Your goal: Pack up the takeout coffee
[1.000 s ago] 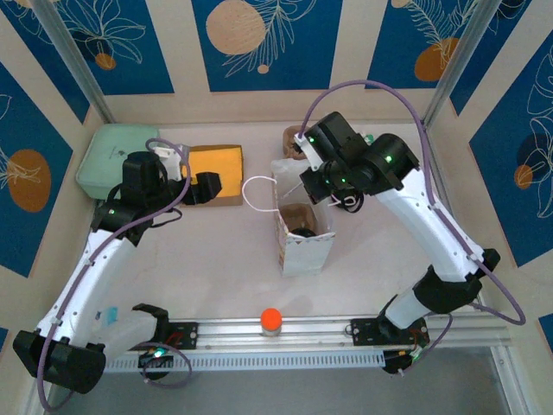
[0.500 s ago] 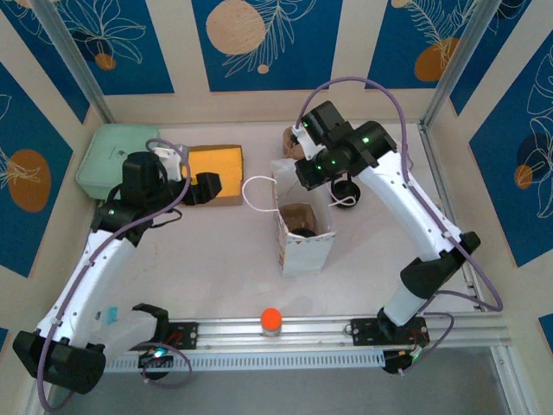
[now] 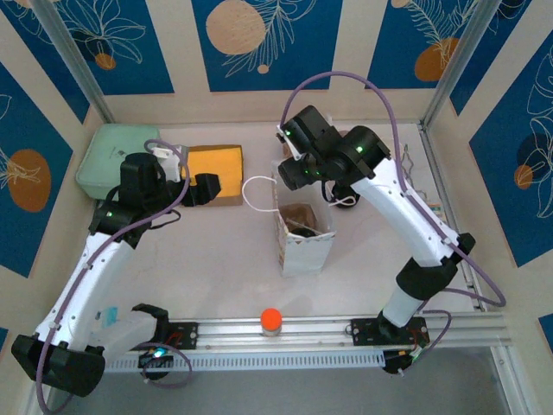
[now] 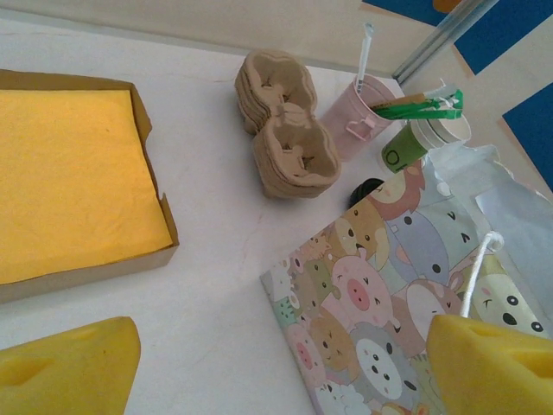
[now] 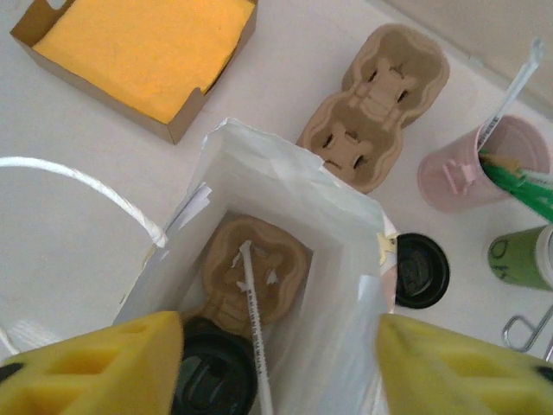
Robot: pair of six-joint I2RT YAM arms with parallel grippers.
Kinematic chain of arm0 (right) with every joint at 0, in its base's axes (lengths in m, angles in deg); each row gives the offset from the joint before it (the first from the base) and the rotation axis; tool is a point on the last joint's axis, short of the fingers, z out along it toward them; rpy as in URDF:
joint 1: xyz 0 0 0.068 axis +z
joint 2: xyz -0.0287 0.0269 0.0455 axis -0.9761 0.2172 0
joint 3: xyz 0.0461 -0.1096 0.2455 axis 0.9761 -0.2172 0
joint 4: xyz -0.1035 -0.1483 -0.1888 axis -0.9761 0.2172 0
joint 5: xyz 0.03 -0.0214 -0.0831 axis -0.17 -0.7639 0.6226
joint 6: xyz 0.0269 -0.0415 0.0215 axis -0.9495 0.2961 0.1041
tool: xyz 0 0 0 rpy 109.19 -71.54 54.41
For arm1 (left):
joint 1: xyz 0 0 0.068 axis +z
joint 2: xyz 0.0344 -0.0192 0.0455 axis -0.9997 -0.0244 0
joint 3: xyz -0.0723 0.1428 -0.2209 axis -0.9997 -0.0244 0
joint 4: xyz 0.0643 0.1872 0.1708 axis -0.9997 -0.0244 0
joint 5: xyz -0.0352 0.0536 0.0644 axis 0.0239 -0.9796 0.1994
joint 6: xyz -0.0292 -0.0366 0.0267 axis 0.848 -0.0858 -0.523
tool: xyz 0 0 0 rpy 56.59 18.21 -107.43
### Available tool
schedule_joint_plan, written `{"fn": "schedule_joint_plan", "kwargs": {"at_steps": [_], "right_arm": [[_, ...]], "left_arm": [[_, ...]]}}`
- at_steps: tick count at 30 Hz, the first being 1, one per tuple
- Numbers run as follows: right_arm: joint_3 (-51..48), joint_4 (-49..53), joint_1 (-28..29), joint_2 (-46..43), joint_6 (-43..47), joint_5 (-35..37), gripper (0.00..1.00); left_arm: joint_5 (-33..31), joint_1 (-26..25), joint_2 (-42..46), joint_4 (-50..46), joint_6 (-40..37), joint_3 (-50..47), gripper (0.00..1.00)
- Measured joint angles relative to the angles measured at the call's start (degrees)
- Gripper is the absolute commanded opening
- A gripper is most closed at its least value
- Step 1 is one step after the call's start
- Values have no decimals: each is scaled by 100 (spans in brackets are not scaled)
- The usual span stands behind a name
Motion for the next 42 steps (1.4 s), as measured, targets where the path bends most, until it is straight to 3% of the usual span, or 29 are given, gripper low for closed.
{"fn": "schedule_joint_plan", "kwargs": {"at_steps": [13, 18, 29, 35, 42], "right_arm": [[-931, -916, -404, -1388, -256, -494, 99], [-1832, -1257, -955, -1969, -470, -863, 99], [-3423, -1606, -2793, -2874, -1193, -1602, 99], [-4323, -1705, -3340, -3163, -1438, -1974, 99], [-4850, -1770, -3558, -3412, -1617, -2236, 99]], "left_arm": [[-105, 0, -254, -245, -98, -4, 86], [-179, 0, -494, -240, -155, -7, 86], [-422, -76, -1217, -214, -199, 39, 85], [-538, -101, -1670, -107, -201, 203, 84], [-584, -114, -2229, 90, -291, 483, 83]]}}
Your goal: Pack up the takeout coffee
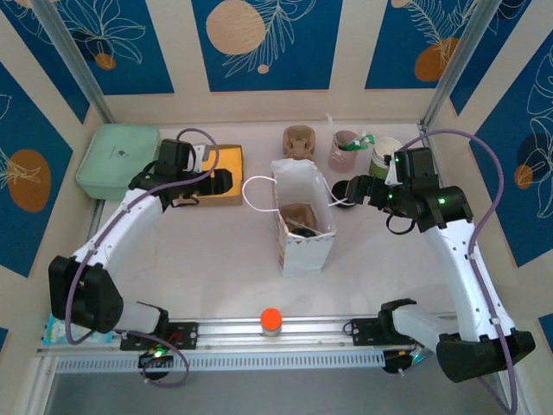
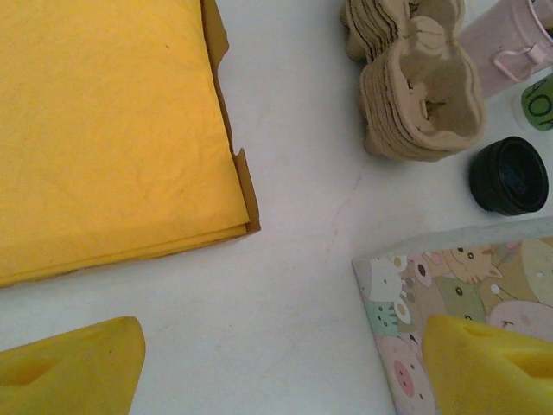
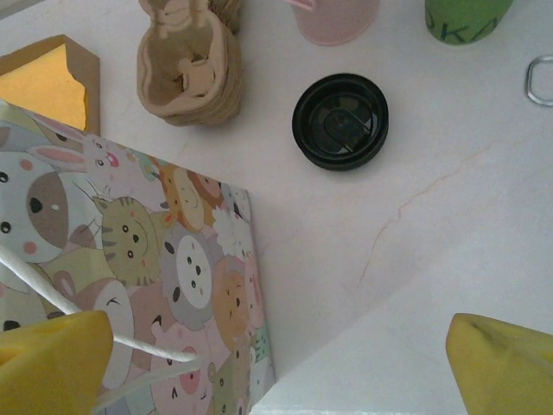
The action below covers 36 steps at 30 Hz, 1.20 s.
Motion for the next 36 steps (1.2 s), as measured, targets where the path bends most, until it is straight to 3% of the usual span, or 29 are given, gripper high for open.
{"fn": "schedule_joint_plan", "kwargs": {"at_steps": [15, 23, 36], "right_arm": [[-636, -136, -662, -442, -197, -107, 99], [-726, -120, -1279, -614, -315, -142, 99], [-1001, -136, -1368, -643, -313, -463, 99]], "left_arm": [[-446, -37, -1381, 111, -105, 807, 78], [-772, -107, -2581, -55, -293, 1915, 69], [-1287, -177, -4457, -868, -560, 3934, 56]]}}
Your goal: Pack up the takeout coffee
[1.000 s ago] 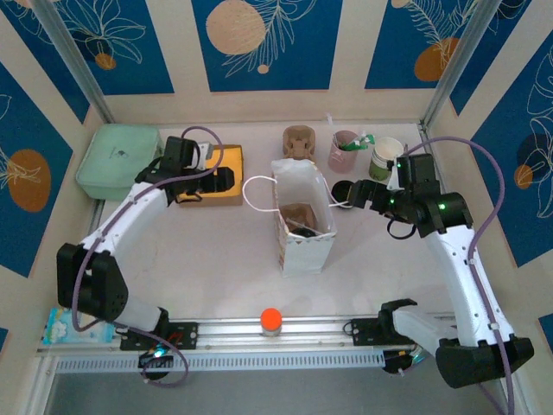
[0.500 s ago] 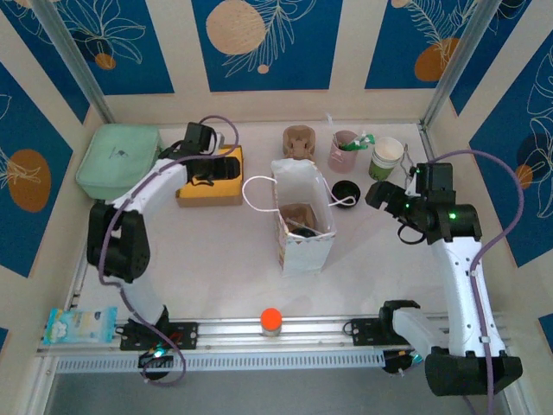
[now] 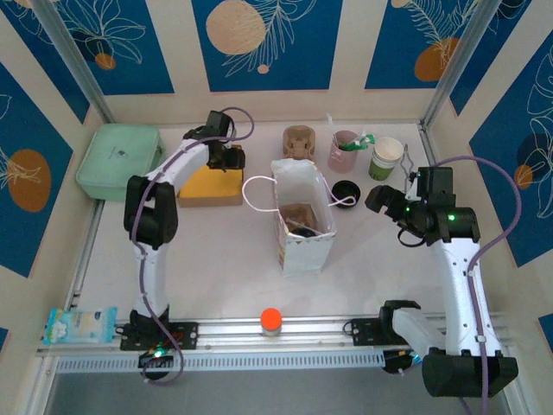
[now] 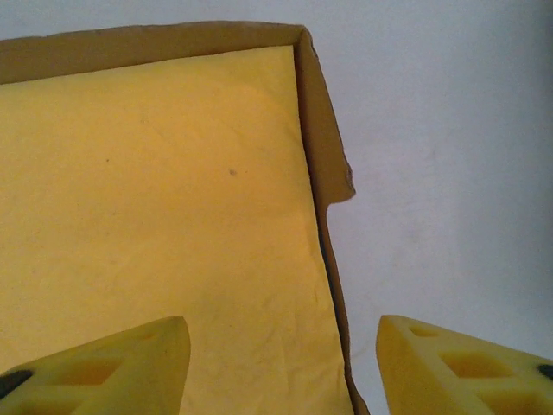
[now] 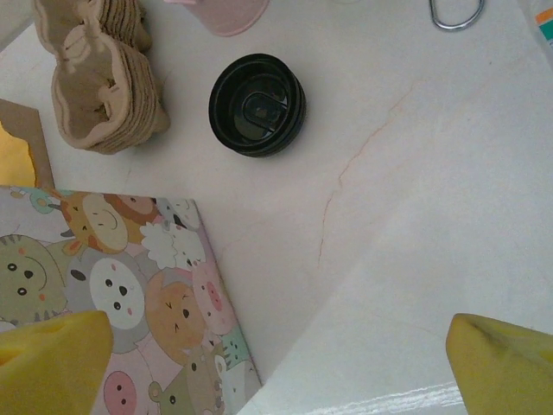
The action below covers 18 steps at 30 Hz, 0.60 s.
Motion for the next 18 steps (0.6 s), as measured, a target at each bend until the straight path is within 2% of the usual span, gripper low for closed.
{"fn": "schedule_joint_plan", "kwargs": {"at_steps": [9, 18], "right_arm": [[-111, -109, -42, 0, 0, -109, 100], [-234, -188, -52, 15, 2, -227, 100]], "left_arm": [[-238, -87, -675, -387, -101, 645, 53], [-341, -188, -1088, -610, -103, 1167, 45]]}}
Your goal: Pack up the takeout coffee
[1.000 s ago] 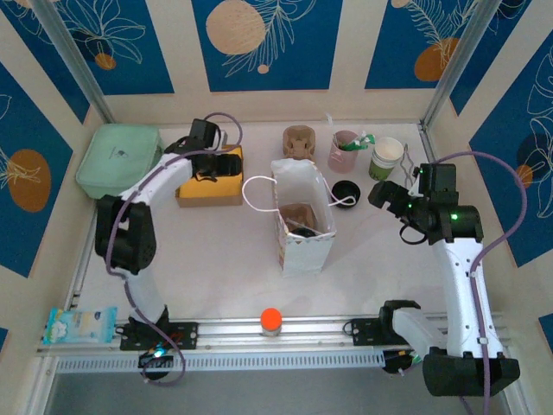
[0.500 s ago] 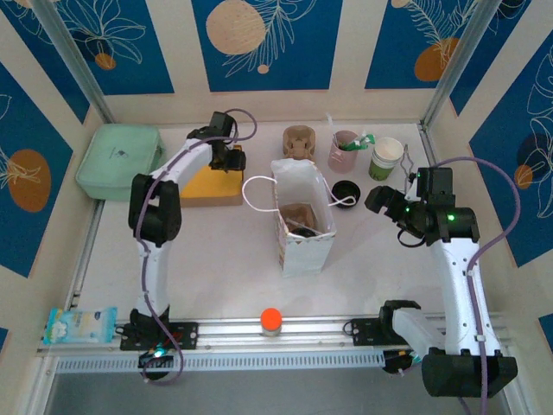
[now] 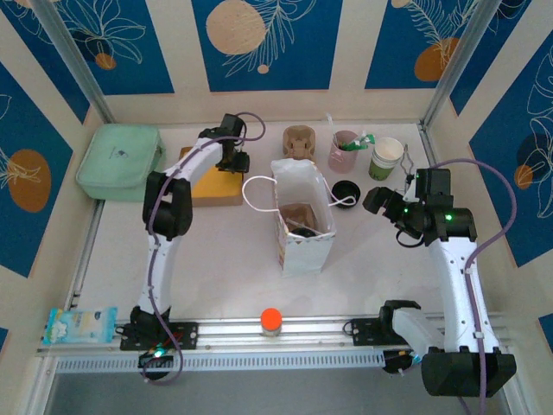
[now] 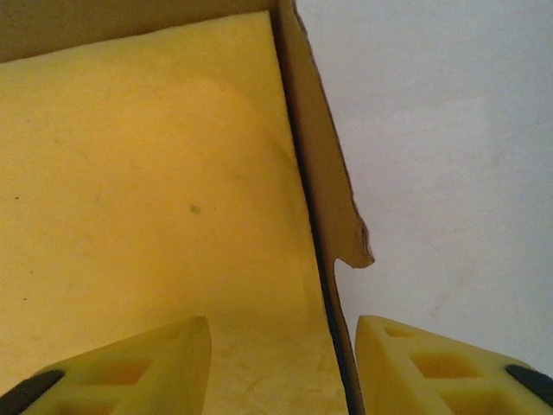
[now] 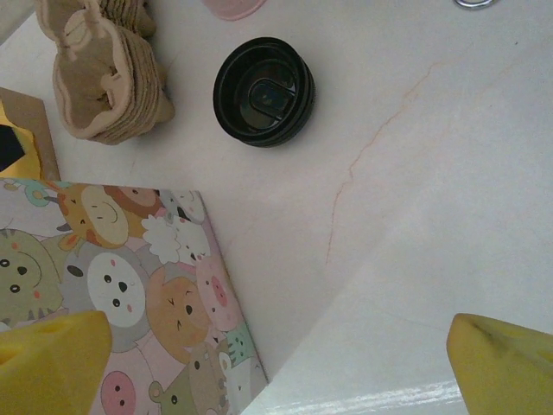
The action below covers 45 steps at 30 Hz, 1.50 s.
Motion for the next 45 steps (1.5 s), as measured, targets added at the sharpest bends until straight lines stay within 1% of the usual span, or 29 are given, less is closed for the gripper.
{"fn": "schedule_joint_plan", "kwargs": {"at_steps": [9, 18, 23, 26, 30, 39, 45], "right_arm": [[0, -79, -13, 0, 22, -20, 99], [2, -94, -37, 9, 42, -39, 98], [2, -96, -37, 46, 42, -42, 98], [2, -96, -37, 44, 44, -42, 98], [2, -94, -37, 44, 59, -42, 97], [2, -96, -37, 44, 61, -44, 95], [2, -96, -37, 44, 61, -44, 94]], "left_arm": [[-122, -11, -90, -109, -46, 101, 36], [-125, -13, -192, -140, -105, 105, 37], [-125, -13, -195, -149, -105, 133, 35], [-120, -13, -216, -166, -103, 188, 31], [-122, -24, -273, -168, -114, 275, 20], [-125, -24, -304, -223, -208, 350, 1], [-125, -24, -299, -229, -258, 350, 0]]}}
